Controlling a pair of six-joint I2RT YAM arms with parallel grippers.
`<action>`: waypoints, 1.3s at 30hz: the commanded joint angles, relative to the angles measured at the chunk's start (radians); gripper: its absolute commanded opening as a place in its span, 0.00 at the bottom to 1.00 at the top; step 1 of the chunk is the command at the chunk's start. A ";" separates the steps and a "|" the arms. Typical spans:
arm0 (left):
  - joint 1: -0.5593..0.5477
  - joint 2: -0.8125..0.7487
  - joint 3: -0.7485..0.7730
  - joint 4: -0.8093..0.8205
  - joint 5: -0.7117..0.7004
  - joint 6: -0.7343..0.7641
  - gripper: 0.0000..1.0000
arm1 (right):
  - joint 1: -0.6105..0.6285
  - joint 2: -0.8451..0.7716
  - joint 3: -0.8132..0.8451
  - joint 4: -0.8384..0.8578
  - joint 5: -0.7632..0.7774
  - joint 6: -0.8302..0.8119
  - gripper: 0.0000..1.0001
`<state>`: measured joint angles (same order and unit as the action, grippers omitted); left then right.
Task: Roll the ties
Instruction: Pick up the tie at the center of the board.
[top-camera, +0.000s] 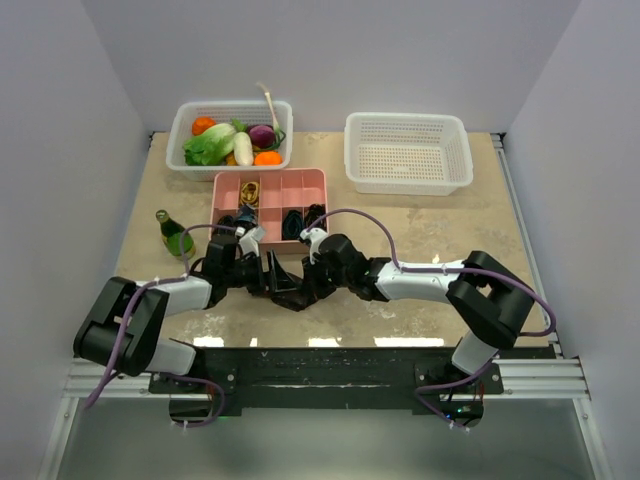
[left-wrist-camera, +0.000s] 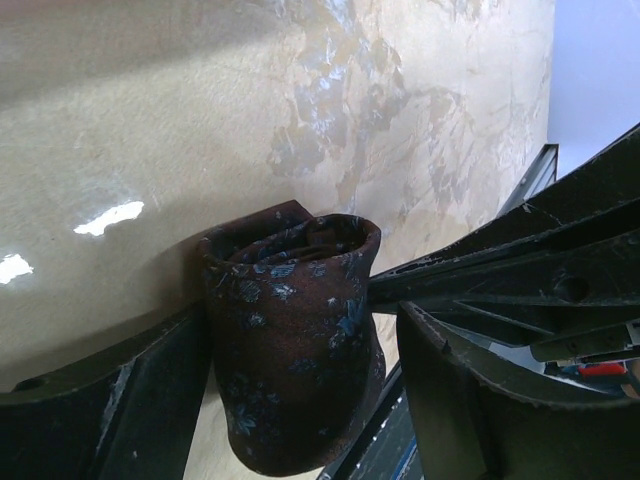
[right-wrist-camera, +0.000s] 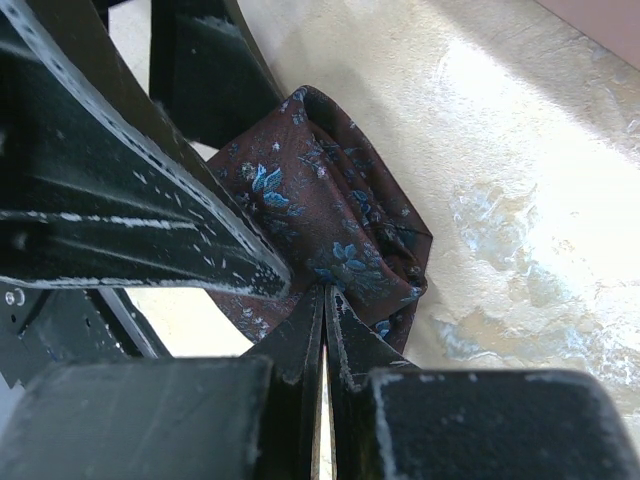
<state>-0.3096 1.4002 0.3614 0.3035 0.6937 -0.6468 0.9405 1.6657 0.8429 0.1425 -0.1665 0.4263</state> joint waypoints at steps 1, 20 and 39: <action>-0.022 0.046 -0.004 -0.040 -0.028 0.015 0.76 | 0.001 0.026 -0.030 -0.035 0.031 -0.004 0.02; -0.134 0.100 0.047 -0.032 -0.071 -0.010 0.63 | 0.001 0.016 -0.080 -0.050 0.079 -0.009 0.00; -0.148 -0.094 0.119 -0.138 -0.114 -0.002 0.16 | -0.144 -0.230 0.031 -0.077 -0.068 -0.012 0.34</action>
<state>-0.4576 1.4132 0.4271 0.2279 0.6014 -0.6529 0.8795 1.5383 0.8108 0.0383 -0.1310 0.4225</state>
